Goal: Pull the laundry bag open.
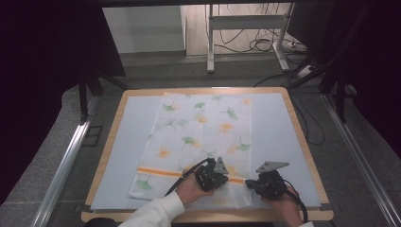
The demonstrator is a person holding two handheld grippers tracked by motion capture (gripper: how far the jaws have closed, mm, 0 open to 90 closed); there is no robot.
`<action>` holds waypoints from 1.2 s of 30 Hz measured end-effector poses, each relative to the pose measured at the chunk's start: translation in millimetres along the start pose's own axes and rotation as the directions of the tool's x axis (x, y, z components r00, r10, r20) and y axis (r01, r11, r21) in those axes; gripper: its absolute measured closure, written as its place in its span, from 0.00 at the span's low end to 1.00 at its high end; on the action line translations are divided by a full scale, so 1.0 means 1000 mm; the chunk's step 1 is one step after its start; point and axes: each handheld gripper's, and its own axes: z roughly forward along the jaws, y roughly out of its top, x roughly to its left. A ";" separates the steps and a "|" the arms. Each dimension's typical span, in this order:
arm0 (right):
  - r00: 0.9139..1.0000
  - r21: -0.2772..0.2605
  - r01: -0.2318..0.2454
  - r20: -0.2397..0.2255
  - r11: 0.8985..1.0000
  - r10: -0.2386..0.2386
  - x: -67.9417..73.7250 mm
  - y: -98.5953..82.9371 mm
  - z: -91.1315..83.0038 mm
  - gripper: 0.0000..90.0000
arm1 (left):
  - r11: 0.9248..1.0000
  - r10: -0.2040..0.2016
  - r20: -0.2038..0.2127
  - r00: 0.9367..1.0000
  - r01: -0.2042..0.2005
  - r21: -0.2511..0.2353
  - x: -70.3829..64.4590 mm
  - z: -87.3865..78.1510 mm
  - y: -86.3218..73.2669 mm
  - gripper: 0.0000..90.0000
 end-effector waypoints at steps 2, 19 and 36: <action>1.000 0.000 0.001 -0.001 1.000 -0.001 0.000 0.000 0.000 0.99 | 1.000 0.001 -0.004 1.000 -0.001 -0.002 0.000 -0.001 -0.001 1.00; 1.000 0.000 0.002 -0.008 1.000 -0.002 -0.001 0.000 0.000 0.99 | 0.999 -0.047 0.004 0.999 0.047 -0.003 0.008 -0.007 -0.010 1.00; 1.000 0.000 0.003 -0.010 1.000 -0.003 -0.001 0.000 0.000 0.99 | 0.997 -0.071 -0.012 0.997 0.071 -0.001 0.016 -0.015 -0.020 1.00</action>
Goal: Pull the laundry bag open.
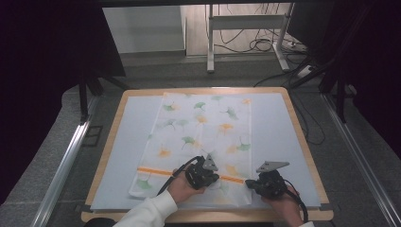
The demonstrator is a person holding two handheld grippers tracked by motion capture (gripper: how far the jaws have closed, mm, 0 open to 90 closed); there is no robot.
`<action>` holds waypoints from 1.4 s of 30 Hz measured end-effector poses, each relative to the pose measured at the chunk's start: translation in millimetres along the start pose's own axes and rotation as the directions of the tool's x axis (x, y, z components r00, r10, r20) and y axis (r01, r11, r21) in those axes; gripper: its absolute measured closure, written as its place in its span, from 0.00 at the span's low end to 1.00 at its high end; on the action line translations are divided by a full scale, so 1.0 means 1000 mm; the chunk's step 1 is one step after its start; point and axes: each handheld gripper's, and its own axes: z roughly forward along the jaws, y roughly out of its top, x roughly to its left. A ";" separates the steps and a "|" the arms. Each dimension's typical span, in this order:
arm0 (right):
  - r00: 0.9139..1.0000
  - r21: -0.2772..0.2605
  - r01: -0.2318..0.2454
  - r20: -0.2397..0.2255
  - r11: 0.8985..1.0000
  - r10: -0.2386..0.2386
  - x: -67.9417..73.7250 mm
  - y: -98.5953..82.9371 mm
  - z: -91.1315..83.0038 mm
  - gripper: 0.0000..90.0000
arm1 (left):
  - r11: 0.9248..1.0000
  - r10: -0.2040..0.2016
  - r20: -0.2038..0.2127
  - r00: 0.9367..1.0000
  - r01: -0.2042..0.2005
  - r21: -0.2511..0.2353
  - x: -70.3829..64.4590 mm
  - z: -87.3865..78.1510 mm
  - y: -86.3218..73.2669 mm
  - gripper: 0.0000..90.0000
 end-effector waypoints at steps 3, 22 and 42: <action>1.000 0.000 0.000 0.000 1.000 0.000 0.000 0.000 0.000 0.99 | 1.000 -0.010 -0.001 1.000 0.010 0.000 0.002 -0.002 -0.002 1.00; 1.000 -0.001 0.006 0.001 1.000 -0.006 0.000 0.000 0.000 0.99 | 1.000 -0.029 -0.019 0.999 0.029 0.005 0.008 -0.008 -0.010 1.00; 1.000 -0.001 0.004 0.001 1.000 -0.004 0.000 0.000 0.000 0.99 | 0.999 -0.052 -0.048 0.997 0.053 0.009 0.013 -0.018 -0.022 1.00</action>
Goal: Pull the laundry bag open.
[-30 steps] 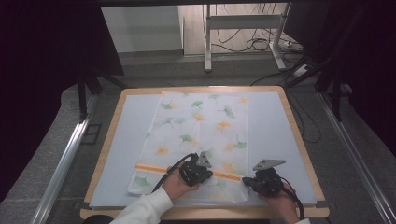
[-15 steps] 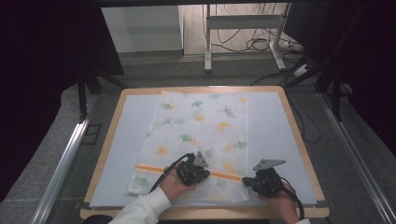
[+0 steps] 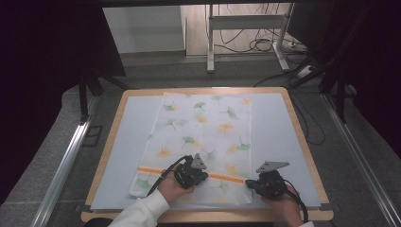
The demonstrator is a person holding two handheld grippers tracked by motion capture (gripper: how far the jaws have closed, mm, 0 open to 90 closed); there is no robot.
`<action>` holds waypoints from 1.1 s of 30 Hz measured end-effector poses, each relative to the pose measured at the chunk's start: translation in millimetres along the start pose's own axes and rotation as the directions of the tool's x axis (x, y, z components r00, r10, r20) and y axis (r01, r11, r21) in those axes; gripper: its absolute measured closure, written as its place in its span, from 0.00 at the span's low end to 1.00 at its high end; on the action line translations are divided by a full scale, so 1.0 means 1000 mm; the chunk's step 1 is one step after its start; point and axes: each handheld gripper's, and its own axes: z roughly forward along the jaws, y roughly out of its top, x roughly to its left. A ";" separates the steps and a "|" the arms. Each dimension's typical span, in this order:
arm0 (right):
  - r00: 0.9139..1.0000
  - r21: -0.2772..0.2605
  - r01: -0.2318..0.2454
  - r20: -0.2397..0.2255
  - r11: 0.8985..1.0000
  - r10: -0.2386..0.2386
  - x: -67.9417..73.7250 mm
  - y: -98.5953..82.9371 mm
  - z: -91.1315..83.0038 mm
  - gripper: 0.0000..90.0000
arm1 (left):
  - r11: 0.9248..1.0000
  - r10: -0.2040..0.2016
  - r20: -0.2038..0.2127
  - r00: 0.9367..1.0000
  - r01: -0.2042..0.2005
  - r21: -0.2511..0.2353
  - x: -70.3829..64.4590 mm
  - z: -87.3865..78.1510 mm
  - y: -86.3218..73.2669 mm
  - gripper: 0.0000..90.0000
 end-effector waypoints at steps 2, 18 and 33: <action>1.000 0.000 0.000 0.000 1.000 0.000 0.000 0.000 0.000 0.99 | 1.000 -0.005 -0.001 1.000 0.005 0.000 0.001 -0.001 -0.001 1.00; 1.000 -0.001 0.001 0.000 1.000 -0.001 0.000 0.000 0.000 0.99 | 0.999 -0.045 -0.018 0.999 0.045 -0.001 0.014 -0.012 -0.015 1.00; 1.000 -0.001 0.002 0.001 1.000 -0.002 0.000 0.000 0.000 0.99 | 0.997 -0.080 -0.053 0.995 0.080 0.000 0.024 -0.023 -0.031 1.00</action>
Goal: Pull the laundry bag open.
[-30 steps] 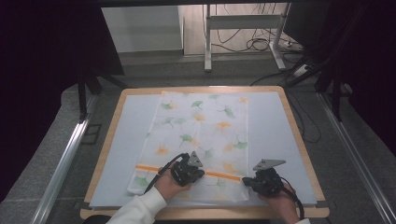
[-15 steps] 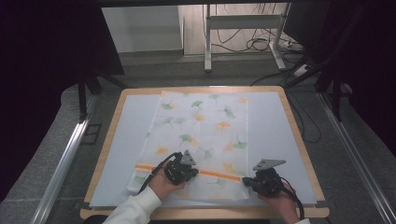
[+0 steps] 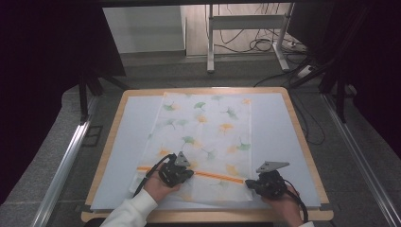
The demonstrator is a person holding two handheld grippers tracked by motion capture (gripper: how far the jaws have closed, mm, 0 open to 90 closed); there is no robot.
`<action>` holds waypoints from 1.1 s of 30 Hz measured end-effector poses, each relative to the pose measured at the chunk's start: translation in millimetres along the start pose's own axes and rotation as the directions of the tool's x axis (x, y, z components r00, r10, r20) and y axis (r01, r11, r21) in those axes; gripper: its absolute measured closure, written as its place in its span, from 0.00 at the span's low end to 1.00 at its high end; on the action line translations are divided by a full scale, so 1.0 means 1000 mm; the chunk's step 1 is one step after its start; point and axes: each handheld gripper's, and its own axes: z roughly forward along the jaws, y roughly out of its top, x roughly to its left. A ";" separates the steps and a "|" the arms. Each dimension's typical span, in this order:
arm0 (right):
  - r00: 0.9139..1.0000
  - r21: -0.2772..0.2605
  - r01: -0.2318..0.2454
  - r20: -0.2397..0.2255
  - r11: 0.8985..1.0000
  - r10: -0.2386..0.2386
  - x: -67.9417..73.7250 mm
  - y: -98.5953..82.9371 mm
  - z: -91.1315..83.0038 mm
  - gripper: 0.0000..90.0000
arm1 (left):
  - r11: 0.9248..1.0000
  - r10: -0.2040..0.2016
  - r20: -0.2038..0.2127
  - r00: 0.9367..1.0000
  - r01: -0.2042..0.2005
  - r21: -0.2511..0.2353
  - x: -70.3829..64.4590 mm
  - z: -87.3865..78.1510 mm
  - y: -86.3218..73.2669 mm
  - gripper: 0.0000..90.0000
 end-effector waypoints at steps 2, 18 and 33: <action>1.000 0.000 0.001 0.000 1.000 -0.001 0.000 0.000 0.000 0.99 | 1.000 -0.004 -0.002 1.000 0.004 0.002 0.002 -0.002 -0.002 1.00; 1.000 0.001 -0.001 -0.001 1.000 0.001 0.000 0.000 0.000 0.99 | 1.000 -0.026 -0.014 1.000 0.026 0.003 0.010 -0.008 -0.010 1.00; 1.000 0.001 -0.002 -0.001 1.000 0.002 0.000 0.000 0.000 0.99 | 0.998 -0.065 -0.045 0.997 0.065 0.006 0.026 -0.020 -0.025 1.00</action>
